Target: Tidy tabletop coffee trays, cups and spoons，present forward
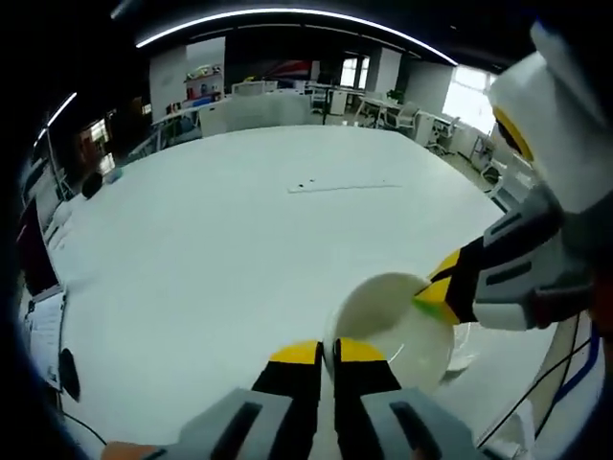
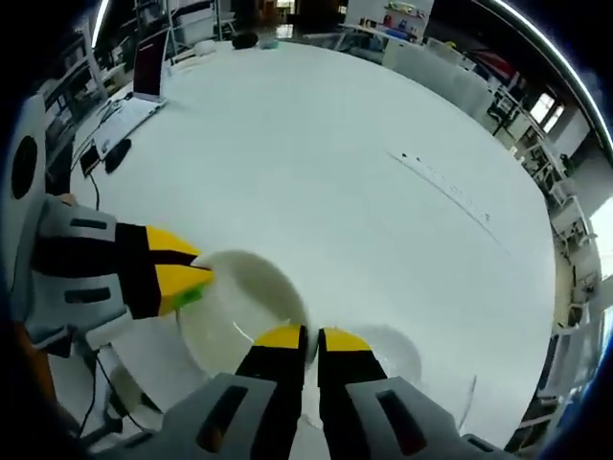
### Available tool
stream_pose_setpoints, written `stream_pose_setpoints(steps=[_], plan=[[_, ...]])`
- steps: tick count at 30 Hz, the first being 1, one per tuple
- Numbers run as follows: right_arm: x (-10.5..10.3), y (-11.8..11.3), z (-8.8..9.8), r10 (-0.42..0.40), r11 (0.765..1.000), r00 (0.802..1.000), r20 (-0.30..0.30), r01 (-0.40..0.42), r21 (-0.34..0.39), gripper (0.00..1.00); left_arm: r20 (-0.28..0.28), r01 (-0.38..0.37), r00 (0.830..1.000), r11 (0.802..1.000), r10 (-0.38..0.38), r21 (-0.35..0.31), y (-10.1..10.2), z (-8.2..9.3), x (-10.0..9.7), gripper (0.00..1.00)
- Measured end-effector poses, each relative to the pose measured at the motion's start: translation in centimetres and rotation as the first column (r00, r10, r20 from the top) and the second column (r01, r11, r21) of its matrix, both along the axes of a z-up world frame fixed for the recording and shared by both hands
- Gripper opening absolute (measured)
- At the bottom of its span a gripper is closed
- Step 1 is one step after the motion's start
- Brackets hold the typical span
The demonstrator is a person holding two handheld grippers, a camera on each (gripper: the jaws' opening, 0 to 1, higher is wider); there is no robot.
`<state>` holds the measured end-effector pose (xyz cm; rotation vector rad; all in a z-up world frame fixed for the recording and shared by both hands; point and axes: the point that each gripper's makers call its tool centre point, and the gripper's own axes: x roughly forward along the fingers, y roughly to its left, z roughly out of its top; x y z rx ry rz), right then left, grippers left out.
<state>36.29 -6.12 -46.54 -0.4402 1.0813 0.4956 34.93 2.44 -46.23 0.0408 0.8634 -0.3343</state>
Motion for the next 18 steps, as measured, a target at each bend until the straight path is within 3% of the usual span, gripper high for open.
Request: stream_pose_setpoints(steps=[18], plan=[[-1.7, -8.5, -0.9, -0.128, 0.992, 0.989, -0.07, 0.128, -0.002, 0.04, -0.062, 0.136, 0.989, 0.99, -0.137, -0.02, -8.2, -0.6, 0.5, 0.05]])
